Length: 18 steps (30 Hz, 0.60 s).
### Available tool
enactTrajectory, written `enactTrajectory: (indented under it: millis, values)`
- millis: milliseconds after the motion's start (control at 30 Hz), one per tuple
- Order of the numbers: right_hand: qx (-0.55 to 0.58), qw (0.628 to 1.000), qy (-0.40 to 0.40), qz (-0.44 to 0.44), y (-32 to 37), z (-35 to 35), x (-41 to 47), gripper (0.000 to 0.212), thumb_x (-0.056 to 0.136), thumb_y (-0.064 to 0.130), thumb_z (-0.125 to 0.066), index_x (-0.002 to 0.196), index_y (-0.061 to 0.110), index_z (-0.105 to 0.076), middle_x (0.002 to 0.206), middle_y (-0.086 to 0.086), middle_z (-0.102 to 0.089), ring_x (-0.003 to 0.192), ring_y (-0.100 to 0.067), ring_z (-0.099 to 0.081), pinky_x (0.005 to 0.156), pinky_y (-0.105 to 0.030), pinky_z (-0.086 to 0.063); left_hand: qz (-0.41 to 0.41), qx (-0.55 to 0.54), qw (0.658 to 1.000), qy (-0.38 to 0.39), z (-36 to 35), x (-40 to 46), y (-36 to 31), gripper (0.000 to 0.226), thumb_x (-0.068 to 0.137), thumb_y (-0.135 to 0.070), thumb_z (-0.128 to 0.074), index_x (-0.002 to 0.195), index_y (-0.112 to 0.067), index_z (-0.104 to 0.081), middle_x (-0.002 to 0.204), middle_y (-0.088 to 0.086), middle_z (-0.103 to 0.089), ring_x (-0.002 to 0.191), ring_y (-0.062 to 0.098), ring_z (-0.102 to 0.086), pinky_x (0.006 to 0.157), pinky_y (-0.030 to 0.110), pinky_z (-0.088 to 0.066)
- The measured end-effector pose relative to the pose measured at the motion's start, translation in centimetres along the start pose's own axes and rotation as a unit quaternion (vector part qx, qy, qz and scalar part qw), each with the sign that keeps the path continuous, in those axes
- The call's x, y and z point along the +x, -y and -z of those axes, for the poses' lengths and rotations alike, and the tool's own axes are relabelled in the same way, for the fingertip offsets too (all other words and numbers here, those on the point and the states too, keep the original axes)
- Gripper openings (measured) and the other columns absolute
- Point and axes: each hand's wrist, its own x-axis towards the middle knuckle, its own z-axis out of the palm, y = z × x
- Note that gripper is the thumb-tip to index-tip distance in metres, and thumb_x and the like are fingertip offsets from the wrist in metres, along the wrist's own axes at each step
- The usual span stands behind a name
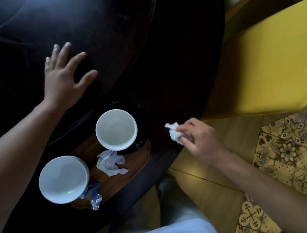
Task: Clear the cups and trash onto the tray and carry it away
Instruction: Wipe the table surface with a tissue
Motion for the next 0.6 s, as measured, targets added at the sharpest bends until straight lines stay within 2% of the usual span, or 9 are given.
enactTrajectory:
  millis: [100, 267, 433, 500, 600]
  values:
    - [0.021, 0.999, -0.04, -0.006, -0.1, -0.5, 2.5, 0.026, 0.095, 0.019, -0.064, 0.121, 0.015, -0.065, 0.112, -0.001, -0.061, 0.096, -0.015, -0.06, 0.076, -0.033, -0.057, 0.093, 0.034, 0.993, -0.064, 2.6, -4.1, 3.7, 0.061, 0.098, -0.061, -0.049, 0.148, -0.026, -0.051, 0.166, 0.01, -0.029, 0.156, 0.034, -0.015, 0.123, 0.052, -0.008]
    - [0.003, 1.0, -0.001, -0.002, 0.2, -2.7, 0.7, 0.024, 0.096, 0.023, -0.062, 0.12, 0.023, -0.063, 0.113, 0.005, -0.057, 0.097, -0.014, -0.06, 0.075, -0.035, -0.058, 0.311, 0.083, 0.945, -0.055, 5.3, -12.6, 10.2, 0.067, 0.1, -0.06, -0.045, 0.155, -0.021, -0.04, 0.168, 0.015, -0.021, 0.156, 0.036, -0.008, 0.123, 0.057, -0.005]
    - [0.024, 0.996, 0.08, -0.044, 0.8, -1.8, -1.7, 0.023, 0.094, 0.021, -0.066, 0.116, 0.028, -0.065, 0.112, 0.013, -0.055, 0.097, -0.006, -0.061, 0.078, -0.031, -0.06, 0.32, 0.087, 0.943, -0.017, 4.5, -14.9, 11.8, 0.07, 0.103, -0.059, -0.039, 0.161, -0.022, -0.027, 0.17, 0.013, -0.01, 0.157, 0.034, -0.001, 0.125, 0.052, 0.001]
    - [0.039, 0.998, 0.042, -0.035, 2.1, -0.4, -1.4, 0.022, 0.092, 0.018, -0.07, 0.113, 0.023, -0.067, 0.108, 0.011, -0.058, 0.094, -0.004, -0.061, 0.075, -0.024, -0.058, 0.313, 0.087, 0.945, -0.026, 4.4, -14.6, 11.6, 0.071, 0.102, -0.06, -0.037, 0.16, -0.021, -0.028, 0.17, 0.013, -0.01, 0.157, 0.035, -0.001, 0.125, 0.053, 0.002]
    - [0.057, 0.998, -0.016, 0.029, 5.9, 0.4, -1.1, 0.021, 0.089, 0.015, -0.074, 0.109, 0.015, -0.069, 0.102, 0.007, -0.063, 0.09, 0.0, -0.06, 0.073, -0.016, -0.053, 0.291, 0.027, 0.954, -0.068, 4.9, -15.3, 11.9, 0.073, 0.098, -0.061, -0.048, 0.156, -0.019, -0.037, 0.17, 0.013, -0.014, 0.157, 0.034, -0.005, 0.123, 0.051, 0.003]
